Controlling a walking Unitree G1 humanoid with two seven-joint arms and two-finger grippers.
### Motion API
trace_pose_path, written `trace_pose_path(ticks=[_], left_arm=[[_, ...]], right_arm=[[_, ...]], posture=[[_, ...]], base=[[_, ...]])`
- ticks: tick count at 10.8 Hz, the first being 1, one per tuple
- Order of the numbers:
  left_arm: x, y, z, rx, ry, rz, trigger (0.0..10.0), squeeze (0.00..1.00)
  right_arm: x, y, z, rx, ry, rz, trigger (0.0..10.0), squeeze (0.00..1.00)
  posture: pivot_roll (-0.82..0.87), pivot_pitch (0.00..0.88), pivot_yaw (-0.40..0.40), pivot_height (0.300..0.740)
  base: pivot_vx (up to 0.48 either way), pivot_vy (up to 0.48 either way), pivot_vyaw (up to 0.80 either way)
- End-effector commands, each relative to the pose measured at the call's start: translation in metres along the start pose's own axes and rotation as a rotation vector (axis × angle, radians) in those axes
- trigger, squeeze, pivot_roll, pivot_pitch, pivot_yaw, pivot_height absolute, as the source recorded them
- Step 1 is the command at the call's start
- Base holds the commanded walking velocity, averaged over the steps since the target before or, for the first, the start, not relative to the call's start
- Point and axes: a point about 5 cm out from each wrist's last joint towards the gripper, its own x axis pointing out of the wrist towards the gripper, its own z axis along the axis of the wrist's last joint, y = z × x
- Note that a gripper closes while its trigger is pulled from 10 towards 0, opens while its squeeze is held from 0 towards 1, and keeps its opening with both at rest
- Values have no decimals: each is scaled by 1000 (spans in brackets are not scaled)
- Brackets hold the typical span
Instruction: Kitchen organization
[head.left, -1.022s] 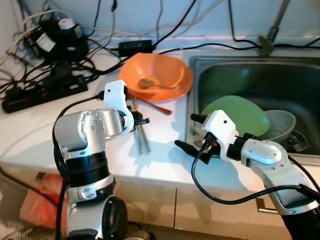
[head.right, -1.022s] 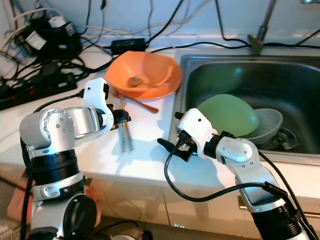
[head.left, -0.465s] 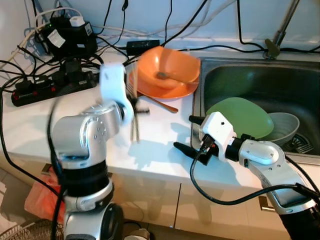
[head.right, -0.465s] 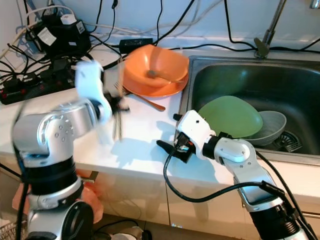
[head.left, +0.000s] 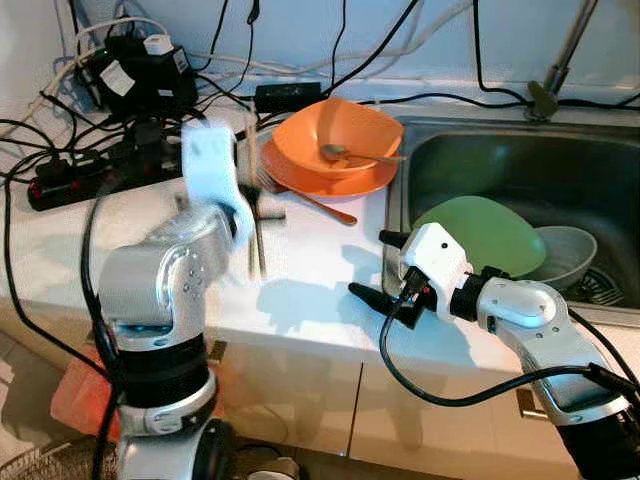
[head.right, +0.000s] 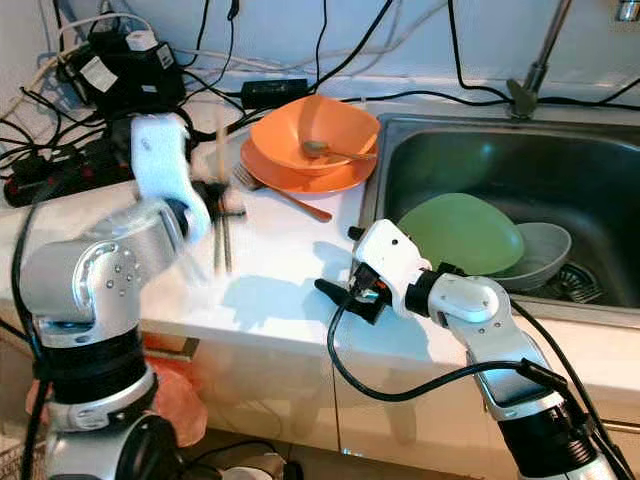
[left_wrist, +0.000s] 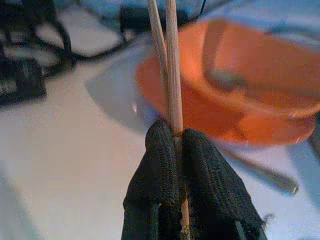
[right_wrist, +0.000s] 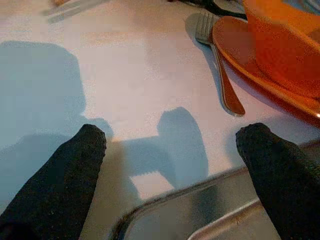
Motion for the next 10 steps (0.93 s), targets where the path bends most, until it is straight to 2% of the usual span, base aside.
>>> trace_pose_path(ticks=[1, 2, 3, 5, 6, 7, 8, 9, 10], left_arm=[[1, -7, 6, 76, -95, -45, 0, 0], [2, -14, 9, 145, -180, -107, 0, 0], [3, -18, 12, 168, -242, -134, 0, 0], [8, -30, 23, 30, -327, -232, 0, 0], [10, -35, 26, -10, -367, -266, 0, 0], [15, -48, 29, -84, -434, -379, 0, 0], [21, -55, 29, -96, -421, -404, 0, 0], [27, -65, 30, -150, -429, -458, 0, 0], [32, -79, 31, -146, -475, -514, 0, 0]], right_arm=[[1, -5, 5, -2, -29, -20, 10000, 0], [1, -12, 10, 39, -71, -70, 10000, 0], [1, -20, 13, 77, -104, -128, 10000, 0], [-1, -36, 19, 176, -167, -249, 10000, 0], [-1, -38, 20, 201, -181, -262, 10000, 0], [0, -38, 21, 208, -184, -272, 10000, 0], [0, -39, 21, 214, -187, -281, 10000, 0], [0, -40, 21, 227, -191, -291, 10000, 0], [-2, -44, 24, 254, -205, -301, 10000, 0]], posture=[[185, 13, 80, 740], [173, 10, 78, 740], [170, 7, 75, 740], [156, 4, 72, 740], [152, 4, 73, 740], [146, 3, 74, 740], [138, 1, 76, 740], [138, 1, 76, 740], [125, 0, 79, 740]], base=[[0, 0, 0], [0, 0, 0], [0, 0, 0], [0, 0, 0], [0, 0, 0], [0, 0, 0], [0, 0, 0], [0, 0, 0], [0, 0, 0]])
